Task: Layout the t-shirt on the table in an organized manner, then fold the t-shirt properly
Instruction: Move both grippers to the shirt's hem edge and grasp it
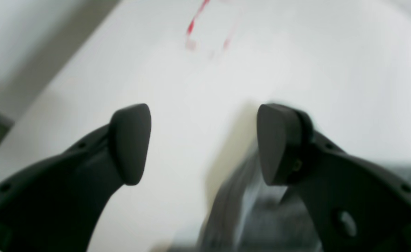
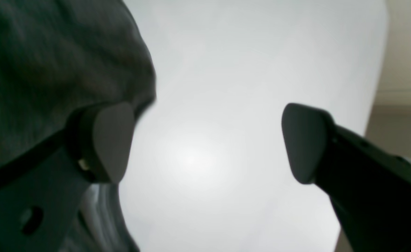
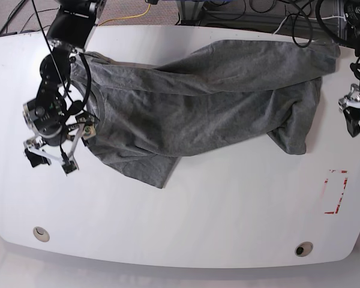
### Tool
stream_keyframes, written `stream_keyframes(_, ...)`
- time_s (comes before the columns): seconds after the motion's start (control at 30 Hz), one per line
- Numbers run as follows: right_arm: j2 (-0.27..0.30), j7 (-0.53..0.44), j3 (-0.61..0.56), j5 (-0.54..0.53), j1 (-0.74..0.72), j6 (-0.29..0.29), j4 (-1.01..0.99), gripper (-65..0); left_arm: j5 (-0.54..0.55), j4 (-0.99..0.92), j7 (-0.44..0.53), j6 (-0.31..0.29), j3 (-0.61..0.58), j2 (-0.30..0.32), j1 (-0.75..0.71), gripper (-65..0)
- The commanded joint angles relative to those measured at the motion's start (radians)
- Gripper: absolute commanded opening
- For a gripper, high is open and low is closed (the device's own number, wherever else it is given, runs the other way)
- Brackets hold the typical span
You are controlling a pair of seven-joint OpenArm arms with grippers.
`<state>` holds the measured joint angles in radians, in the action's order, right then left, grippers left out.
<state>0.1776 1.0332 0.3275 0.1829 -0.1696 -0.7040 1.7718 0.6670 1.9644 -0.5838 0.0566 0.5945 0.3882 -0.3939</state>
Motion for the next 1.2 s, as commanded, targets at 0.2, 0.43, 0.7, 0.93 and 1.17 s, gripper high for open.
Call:
stream_keyframes(0.2,0.012,-0.1,-0.011,0.005,-0.233,0.006,-0.338,0.0,-0.003,-0.006,0.022,-0.001,-0.064,0.024,0.114,-20.7)
stream_keyframes(0.43,0.012,-0.205,-0.011,0.005,-0.388,0.006,-0.646,0.0,-0.005,-0.032,0.022,-0.001,-0.124,0.025,0.189,-20.6)
stream_keyframes(0.7,0.015,-0.287,-0.008,-0.044,-0.497,0.006,-0.892,0.0,-0.106,-0.053,0.02,-0.001,-0.189,0.024,0.263,-20.8)
stream_keyframes(0.93,0.032,-0.29,-0.012,-0.164,-0.522,0.006,-1.015,0.0,-0.217,-0.055,0.02,-0.001,-0.25,0.019,0.289,-20.8)
stream_keyframes(1.17,0.012,-0.291,-0.012,-0.171,-0.482,0.006,-1.041,0.0,-0.238,-0.055,0.02,-0.001,-0.267,0.019,0.289,-21.0)
